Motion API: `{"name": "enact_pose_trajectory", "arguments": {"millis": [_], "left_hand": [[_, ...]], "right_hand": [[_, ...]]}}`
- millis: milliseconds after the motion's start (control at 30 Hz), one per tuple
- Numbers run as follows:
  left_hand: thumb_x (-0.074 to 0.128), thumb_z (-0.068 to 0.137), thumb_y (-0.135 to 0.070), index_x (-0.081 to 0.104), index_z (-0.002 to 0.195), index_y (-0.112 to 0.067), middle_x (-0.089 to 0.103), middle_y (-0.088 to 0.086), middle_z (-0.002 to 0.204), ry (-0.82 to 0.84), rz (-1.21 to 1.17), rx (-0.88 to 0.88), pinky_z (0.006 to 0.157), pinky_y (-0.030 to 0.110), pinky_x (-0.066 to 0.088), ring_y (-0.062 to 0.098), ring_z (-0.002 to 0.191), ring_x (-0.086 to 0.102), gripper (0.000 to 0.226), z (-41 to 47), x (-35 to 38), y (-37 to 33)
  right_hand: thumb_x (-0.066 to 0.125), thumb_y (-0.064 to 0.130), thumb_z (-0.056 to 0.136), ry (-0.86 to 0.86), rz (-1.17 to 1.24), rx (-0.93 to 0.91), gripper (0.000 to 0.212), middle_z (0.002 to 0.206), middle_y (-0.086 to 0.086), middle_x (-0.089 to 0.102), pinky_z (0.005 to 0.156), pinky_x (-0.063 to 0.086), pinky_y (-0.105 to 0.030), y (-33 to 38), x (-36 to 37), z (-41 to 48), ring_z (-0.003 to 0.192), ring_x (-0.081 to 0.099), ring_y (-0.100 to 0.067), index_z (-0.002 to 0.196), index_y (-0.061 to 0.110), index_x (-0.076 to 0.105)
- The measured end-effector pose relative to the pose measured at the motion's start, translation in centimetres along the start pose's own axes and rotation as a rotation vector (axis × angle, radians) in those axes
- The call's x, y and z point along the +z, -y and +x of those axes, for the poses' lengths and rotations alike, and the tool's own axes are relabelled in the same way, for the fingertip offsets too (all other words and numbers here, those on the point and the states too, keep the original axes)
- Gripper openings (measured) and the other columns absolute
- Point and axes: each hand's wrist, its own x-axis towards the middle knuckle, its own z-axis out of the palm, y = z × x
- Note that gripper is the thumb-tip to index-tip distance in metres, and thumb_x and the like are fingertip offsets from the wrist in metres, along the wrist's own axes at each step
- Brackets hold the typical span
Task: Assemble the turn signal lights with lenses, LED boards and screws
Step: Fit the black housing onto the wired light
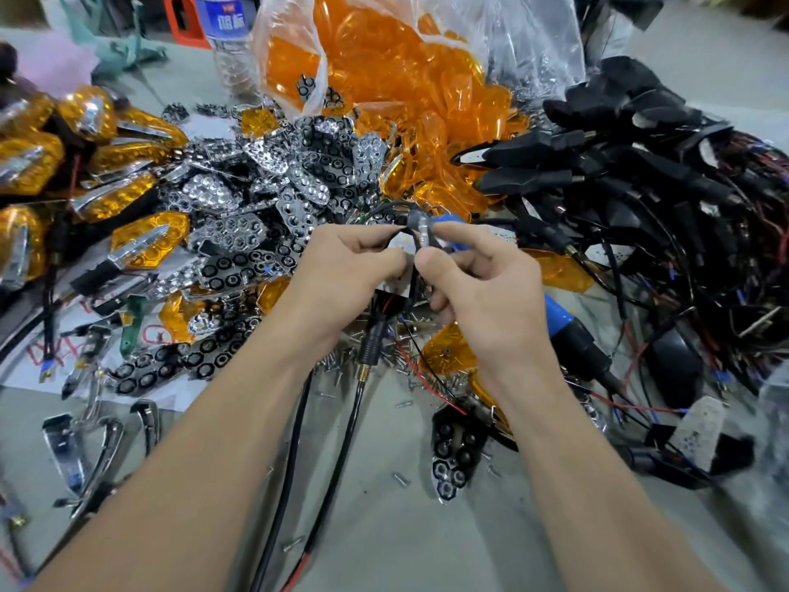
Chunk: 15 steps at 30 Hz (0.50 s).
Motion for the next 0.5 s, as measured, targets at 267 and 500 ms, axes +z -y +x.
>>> {"name": "enact_pose_trajectory", "arguments": {"millis": [267, 500], "left_hand": [[0.069, 0.074, -0.001, 0.083, 0.106, -0.013, 0.081, 0.007, 0.091, 0.039, -0.084, -0.048, 0.066, 0.023, 0.056, 0.012, 0.073, 0.07, 0.036, 0.1, 0.0, 0.2], [0.073, 0.079, -0.003, 0.085, 0.094, -0.025, 0.081, -0.001, 0.087, -0.068, -0.041, -0.118, 0.066, 0.031, 0.06, 0.011, 0.073, 0.072, 0.03, 0.2, 0.2, 0.3]], "right_hand": [[0.091, 0.002, 0.072, -0.021, -0.036, -0.002, 0.037, 0.07, -0.004, 0.064, 0.056, 0.055, -0.027, -0.1, -1.2, 0.5, 0.058, 0.061, -0.013, 0.098, 0.026, 0.079], [0.081, 0.009, 0.084, 0.023, 0.179, 0.033, 0.005, 0.064, -0.008, 0.067, 0.044, 0.039, -0.02, 0.6, -3.6, 0.8, 0.053, 0.055, -0.014, 0.08, 0.013, 0.08]]}}
